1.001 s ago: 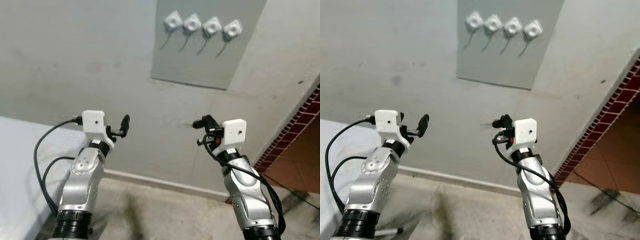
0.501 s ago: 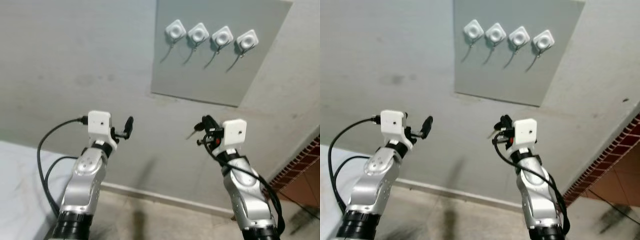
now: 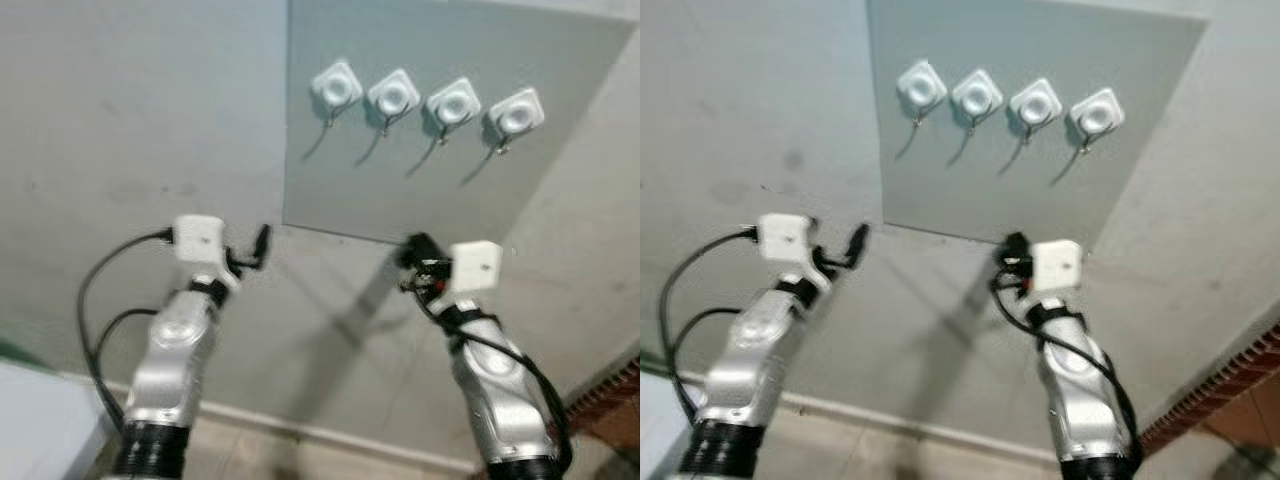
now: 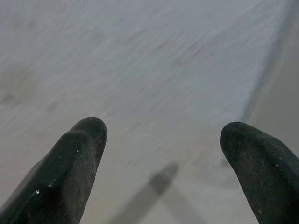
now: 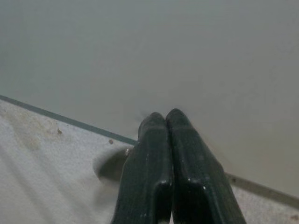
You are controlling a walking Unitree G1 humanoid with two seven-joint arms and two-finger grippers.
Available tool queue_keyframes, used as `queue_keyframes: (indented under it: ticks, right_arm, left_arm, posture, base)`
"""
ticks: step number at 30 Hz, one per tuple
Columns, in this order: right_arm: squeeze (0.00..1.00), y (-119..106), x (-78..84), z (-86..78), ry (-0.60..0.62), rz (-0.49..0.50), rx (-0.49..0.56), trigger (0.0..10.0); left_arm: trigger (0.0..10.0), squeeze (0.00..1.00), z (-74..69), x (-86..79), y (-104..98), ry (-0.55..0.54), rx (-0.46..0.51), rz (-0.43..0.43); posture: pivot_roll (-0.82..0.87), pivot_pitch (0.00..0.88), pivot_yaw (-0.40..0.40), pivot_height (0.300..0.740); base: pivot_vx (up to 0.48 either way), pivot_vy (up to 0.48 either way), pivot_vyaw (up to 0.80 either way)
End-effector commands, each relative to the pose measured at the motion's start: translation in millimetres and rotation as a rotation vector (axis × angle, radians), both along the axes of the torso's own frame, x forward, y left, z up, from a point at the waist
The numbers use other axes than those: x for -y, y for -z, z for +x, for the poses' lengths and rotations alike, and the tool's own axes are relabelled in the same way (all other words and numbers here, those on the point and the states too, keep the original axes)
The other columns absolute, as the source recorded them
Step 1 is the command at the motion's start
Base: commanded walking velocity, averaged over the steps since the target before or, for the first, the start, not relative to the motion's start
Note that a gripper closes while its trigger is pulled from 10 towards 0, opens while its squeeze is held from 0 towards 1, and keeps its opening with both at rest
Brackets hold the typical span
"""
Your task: Hang keys on a hook
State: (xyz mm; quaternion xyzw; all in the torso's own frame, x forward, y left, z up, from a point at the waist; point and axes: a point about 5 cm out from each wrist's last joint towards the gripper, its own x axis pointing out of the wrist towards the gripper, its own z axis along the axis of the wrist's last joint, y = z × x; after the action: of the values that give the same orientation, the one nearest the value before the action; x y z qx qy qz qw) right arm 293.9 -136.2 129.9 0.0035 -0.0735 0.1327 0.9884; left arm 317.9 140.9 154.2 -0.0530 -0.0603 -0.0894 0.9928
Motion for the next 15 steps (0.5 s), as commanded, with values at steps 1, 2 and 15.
queue_keyframes:
  ticks: [1,2,15]
  right_arm:
    - [0.00,-3,14.3,3.8,0.058,-0.006,-0.005,10.0]
    - [0.00,-3,14.1,3.4,0.055,-0.007,-0.006,10.0]
    - [0.00,-5,13.5,2.7,0.010,-0.015,-0.002,10.0]
  left_arm:
    - [10.0,0.00,-2.2,5.8,-11,0.017,0.059,-0.008]
    - [10.0,0.00,-2.7,5.9,-16,0.016,0.080,-0.011]
    - [10.0,0.00,-6.4,11.9,-38,0.069,0.177,-0.011]
  posture:
    - [0.03,0.027,-0.042,0.740]
    - [0.03,0.027,-0.042,0.740]
    - [0.03,0.036,-0.044,0.740]
  base:
    - [0.000,0.000,0.00]
    - [0.000,0.000,0.00]
    - [0.000,0.000,0.00]
